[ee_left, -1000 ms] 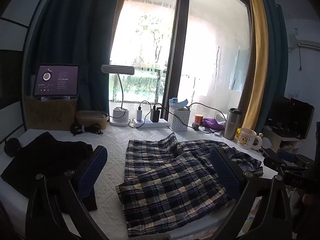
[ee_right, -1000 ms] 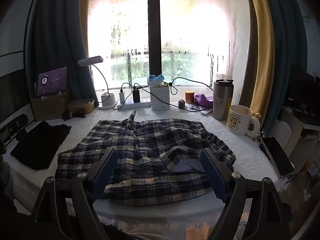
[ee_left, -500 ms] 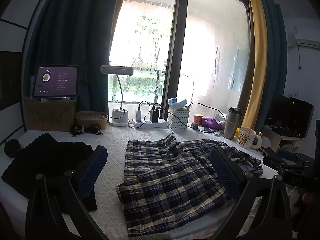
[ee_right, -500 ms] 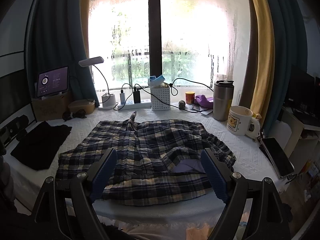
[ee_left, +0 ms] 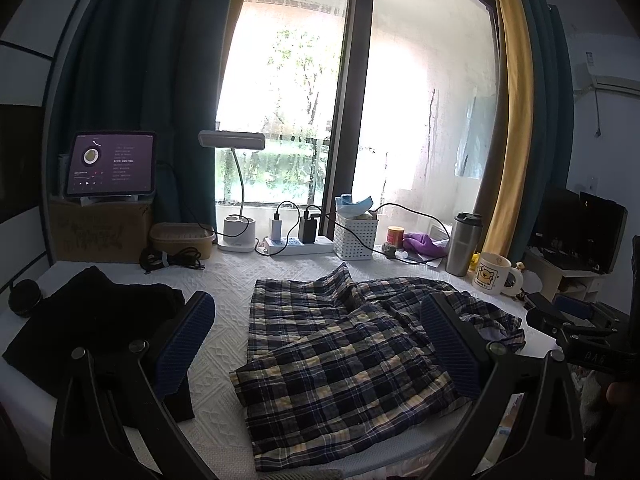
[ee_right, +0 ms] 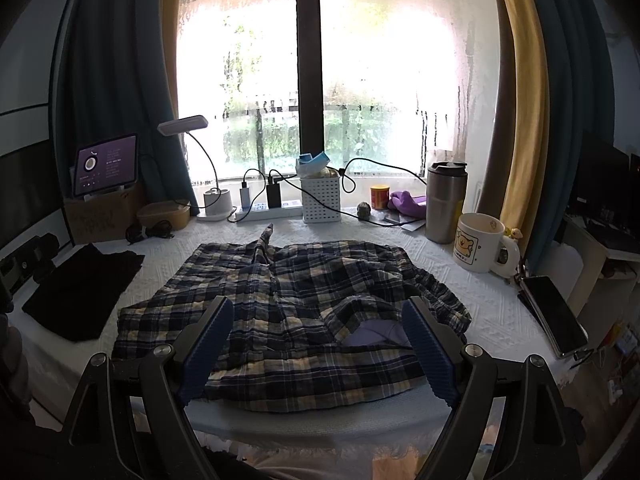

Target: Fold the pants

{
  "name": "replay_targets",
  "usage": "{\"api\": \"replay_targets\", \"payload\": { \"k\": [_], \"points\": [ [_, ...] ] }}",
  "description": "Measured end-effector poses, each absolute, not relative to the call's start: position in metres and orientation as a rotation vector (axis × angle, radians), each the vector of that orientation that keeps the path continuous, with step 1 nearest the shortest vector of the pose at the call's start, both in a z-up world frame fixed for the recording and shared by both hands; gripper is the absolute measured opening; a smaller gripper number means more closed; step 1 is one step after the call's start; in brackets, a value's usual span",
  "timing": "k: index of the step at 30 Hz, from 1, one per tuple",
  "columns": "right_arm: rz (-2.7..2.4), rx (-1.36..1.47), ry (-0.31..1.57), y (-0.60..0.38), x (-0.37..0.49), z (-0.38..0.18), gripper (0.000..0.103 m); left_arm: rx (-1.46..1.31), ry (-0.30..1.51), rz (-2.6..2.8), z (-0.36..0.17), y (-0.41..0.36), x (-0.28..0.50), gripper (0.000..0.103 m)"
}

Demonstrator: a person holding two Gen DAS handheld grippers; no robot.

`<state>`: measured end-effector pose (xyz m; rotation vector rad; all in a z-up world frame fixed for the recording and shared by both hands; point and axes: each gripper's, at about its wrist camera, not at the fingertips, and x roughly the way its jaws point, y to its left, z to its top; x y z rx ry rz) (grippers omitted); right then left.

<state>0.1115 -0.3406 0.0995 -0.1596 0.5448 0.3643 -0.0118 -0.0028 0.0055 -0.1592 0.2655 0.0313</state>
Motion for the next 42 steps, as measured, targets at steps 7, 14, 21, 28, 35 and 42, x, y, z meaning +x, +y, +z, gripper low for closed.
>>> {"api": "replay_targets", "payload": {
  "k": [7,14,21,28,35,42],
  "points": [
    [0.364,-0.159,0.543,-0.3414,0.1113,0.0992,0.087,-0.158,0.266,0.031,0.0068,-0.0023,-0.0128,0.101],
    [0.365,-0.158,0.543,-0.3417,0.1111,0.0987,0.088,-0.155,0.266,0.031,0.0068,-0.0033,-0.0128,0.101],
    [0.365,-0.157,0.54,-0.3403,0.1108,0.1009,0.088,-0.154,0.267,0.03,0.0066,-0.004,-0.0123,0.101],
    [0.364,-0.156,0.539,-0.3411,0.1108,0.1006,0.088,-0.154,0.267,0.031,0.0066,-0.0042,-0.0124,0.101],
    [0.367,-0.157,0.542,-0.3407,0.1109,0.1007,0.088,-0.151,0.267,0.031,0.0066,-0.0061,-0.013,0.101],
    [0.371,-0.159,0.543,-0.3398,0.1103,0.1022,0.088,-0.152,0.266,0.031,0.0063,-0.0055,-0.0127,0.101]
  ]
}}
